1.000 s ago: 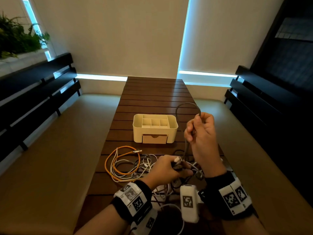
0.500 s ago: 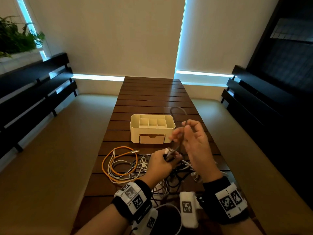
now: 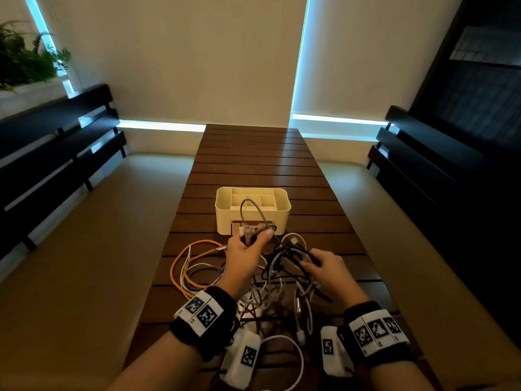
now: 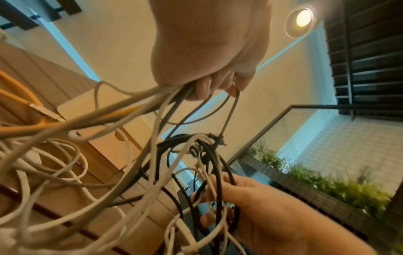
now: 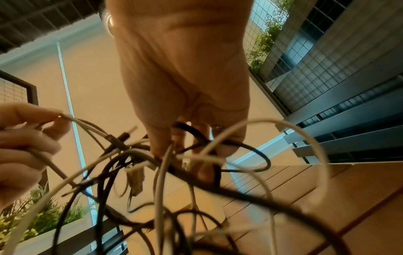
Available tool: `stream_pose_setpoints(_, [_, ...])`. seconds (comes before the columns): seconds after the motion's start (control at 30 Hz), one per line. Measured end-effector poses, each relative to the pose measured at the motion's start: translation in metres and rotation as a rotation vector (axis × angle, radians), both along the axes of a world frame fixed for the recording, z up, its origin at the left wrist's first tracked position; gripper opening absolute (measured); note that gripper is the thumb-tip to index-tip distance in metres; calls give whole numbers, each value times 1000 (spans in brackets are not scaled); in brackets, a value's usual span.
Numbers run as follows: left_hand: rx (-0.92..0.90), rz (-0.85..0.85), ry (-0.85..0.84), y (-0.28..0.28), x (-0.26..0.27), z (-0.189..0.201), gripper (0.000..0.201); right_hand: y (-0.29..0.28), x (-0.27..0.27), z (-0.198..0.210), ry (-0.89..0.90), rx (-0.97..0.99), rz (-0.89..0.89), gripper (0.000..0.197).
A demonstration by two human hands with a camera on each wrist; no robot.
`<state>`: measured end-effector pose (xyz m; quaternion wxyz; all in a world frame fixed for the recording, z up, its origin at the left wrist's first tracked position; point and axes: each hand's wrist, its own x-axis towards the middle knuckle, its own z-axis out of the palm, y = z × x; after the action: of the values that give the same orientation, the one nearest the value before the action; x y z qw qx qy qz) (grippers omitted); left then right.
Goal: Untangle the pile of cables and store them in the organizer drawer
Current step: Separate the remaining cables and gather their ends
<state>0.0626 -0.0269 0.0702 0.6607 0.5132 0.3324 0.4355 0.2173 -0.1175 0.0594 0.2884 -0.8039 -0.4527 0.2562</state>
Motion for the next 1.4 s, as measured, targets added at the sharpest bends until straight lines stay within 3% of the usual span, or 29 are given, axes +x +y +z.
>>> stream_pose_setpoints(0.1, [-45,20,-33,-4,-1,-3,6,-2,4,7,154,-90,21,20])
stream_pose_setpoints(0.17, [-65,51,-45,-3,-3,-7,5,-3,9,11,161,-140,17,28])
stream_pose_setpoints(0.3, [58,-16,66,-6,-7,-10,12,0,9,14,170,-42,45,42])
stream_pose_setpoints(0.43, [129,-188,159,-18,-1,-4,7,13,-13,8,-95,-103,-26,32])
stream_pose_setpoints(0.53, [97,-247,35,-24,-1,11,8,20,-21,-2,-345,-248,-130,40])
stream_pose_setpoints(0.67, [47,-190,-149,-12,-17,47,13,6,-5,-21,-334,-447,-241,36])
stream_pose_setpoints(0.73, [121,-180,-115,-4,-24,56,14,1,2,-24,-280,-467,-223,36])
stream_pose_setpoints(0.83, [182,-150,31,1,-24,50,10,3,0,-4,-65,-215,-138,50])
stream_pose_setpoints(0.9, [156,-108,67,1,-22,43,10,4,-8,23,171,107,-34,39])
stream_pose_setpoints(0.97, [128,-109,82,0,-20,40,12,2,-22,50,396,279,111,22])
stream_pose_setpoints(1.03, [117,-123,90,0,-21,39,14,2,-38,62,370,243,253,16])
stream_pose_setpoints(1.1, [140,-130,119,1,-22,38,16,7,-50,59,204,243,315,3])
stream_pose_setpoints(1.17, [180,-132,153,4,-26,37,18,11,-53,50,148,244,332,10])
stream_pose_setpoints(1.3, [337,56,411,19,-46,43,30,14,-36,24,166,107,91,18])
stream_pose_setpoints(1.4, [390,254,450,34,-64,53,34,15,-19,-6,53,2,-172,22])
